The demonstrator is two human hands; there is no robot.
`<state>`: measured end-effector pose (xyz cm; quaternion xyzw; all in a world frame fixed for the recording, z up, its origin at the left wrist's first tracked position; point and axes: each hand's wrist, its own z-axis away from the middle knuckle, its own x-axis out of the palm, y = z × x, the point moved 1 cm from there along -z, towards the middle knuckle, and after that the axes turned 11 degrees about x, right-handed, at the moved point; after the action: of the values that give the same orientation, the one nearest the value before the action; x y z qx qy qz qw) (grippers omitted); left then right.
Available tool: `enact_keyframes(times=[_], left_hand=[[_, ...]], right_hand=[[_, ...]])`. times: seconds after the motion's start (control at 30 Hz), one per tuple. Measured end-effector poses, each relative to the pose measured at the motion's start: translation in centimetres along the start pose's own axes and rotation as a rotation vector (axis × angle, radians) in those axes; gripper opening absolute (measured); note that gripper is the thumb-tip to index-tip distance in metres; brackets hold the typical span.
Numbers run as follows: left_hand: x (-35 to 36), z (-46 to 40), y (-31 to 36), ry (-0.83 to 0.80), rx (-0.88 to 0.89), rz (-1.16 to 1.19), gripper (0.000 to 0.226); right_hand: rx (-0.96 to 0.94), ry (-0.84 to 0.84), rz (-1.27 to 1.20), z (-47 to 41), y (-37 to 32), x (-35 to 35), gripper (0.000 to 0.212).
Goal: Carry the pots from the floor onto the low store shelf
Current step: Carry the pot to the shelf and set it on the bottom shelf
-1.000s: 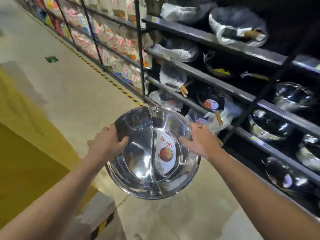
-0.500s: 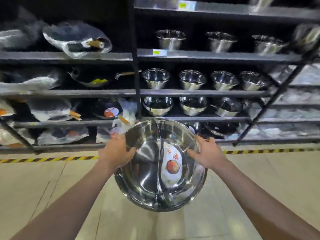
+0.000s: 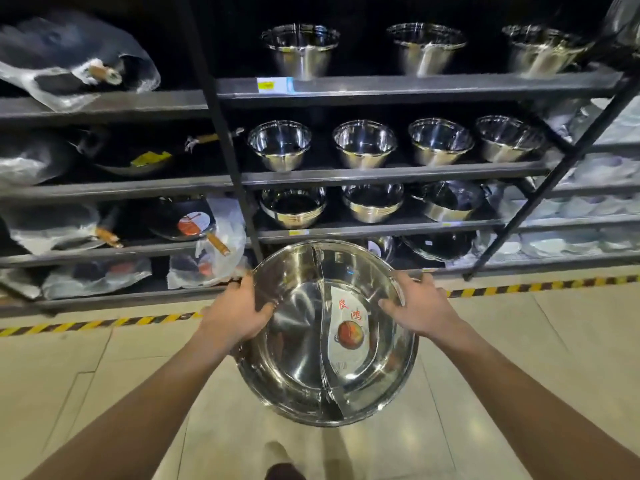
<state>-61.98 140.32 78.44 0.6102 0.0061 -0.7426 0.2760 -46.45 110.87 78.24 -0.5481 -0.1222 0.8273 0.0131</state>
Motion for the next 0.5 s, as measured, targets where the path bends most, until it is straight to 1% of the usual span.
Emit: enact_keyframes(times=[0.07,0.17,0.3,0.37,0.5], left_hand=[[0.4,-2.2,-1.5,-0.019,-0.022,0.009,0.064],[1.0,-6.2,-4.1,-0.067,-0.031,0.021,0.069],[1.5,-12.2,-7.3,-0.122,-0.048,0.073,0.061],[1.7,-15.1,-8.2,-0.172,-0.077,0.065,0.062],[3.0,-20.2,-9.2,-0.216,-0.106,0.047,0.066]], right_hand=[[-0.003,-0.050,-0.018,-2.7,-1.5,1.2,0.073],[-0.029,-0.074,-0.037,-6.5,-3.7,3.1,0.073],[0.028,-0.111,-0.049,-11.3,-6.4,5.3,0.071],[0.044,-0.137,-0.039,-13.8,-7.4,5.9,0.071],[0.037,-0.169,-0.012,-18.8,-8.4,7.4,0.068]])
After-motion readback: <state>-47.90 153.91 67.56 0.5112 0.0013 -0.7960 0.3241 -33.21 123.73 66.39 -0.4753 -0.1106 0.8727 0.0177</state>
